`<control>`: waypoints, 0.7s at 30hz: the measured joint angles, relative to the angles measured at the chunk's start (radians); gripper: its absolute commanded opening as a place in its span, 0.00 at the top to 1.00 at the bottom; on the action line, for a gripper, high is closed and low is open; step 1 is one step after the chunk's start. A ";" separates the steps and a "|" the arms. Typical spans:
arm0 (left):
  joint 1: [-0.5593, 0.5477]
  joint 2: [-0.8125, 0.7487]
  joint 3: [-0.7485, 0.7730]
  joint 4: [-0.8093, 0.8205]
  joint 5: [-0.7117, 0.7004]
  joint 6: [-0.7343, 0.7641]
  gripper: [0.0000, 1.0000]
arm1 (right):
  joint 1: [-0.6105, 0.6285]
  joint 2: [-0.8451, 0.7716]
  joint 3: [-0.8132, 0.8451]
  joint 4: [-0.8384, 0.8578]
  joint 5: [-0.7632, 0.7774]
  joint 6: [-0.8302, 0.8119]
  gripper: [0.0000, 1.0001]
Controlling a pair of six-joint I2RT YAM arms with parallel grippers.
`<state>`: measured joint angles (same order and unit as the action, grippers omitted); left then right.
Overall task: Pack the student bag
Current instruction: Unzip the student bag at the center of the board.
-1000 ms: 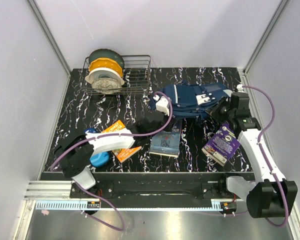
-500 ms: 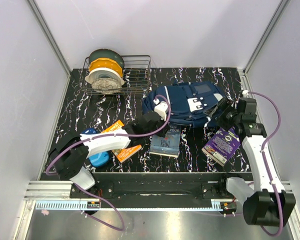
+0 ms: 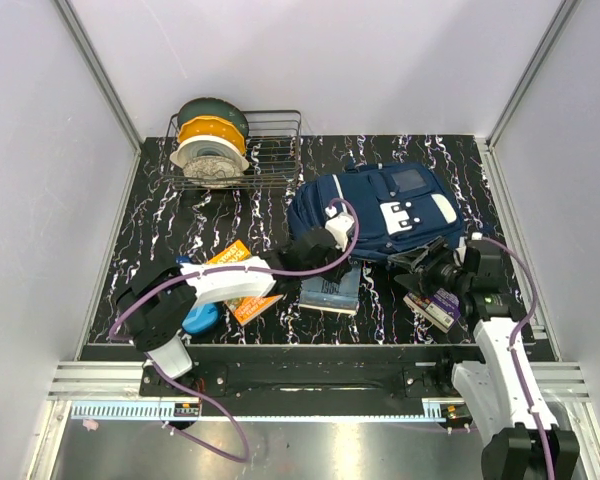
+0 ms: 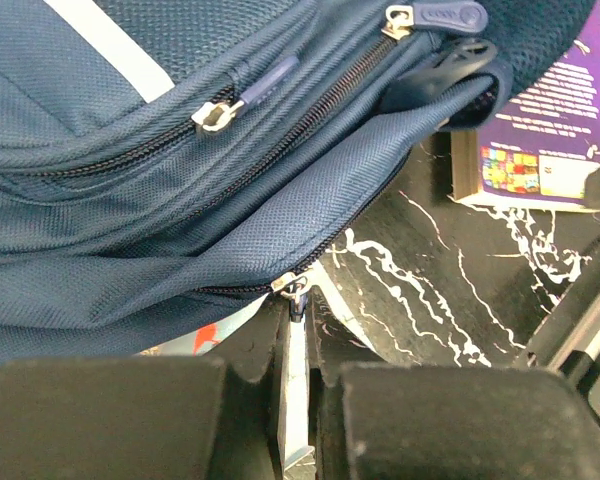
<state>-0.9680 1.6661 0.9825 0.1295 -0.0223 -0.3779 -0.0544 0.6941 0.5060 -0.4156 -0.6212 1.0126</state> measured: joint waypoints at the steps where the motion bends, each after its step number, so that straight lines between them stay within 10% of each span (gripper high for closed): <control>1: -0.008 0.000 0.001 0.000 0.003 0.005 1.00 | 0.011 0.009 -0.021 0.018 0.002 0.036 0.32; 21: -0.068 -0.008 0.005 0.013 0.005 0.035 1.00 | 0.240 0.310 -0.042 0.447 0.142 0.197 0.52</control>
<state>-1.0359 1.6577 0.9878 0.1425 -0.0174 -0.3428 0.1860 1.0039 0.4644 0.0315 -0.4793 1.2098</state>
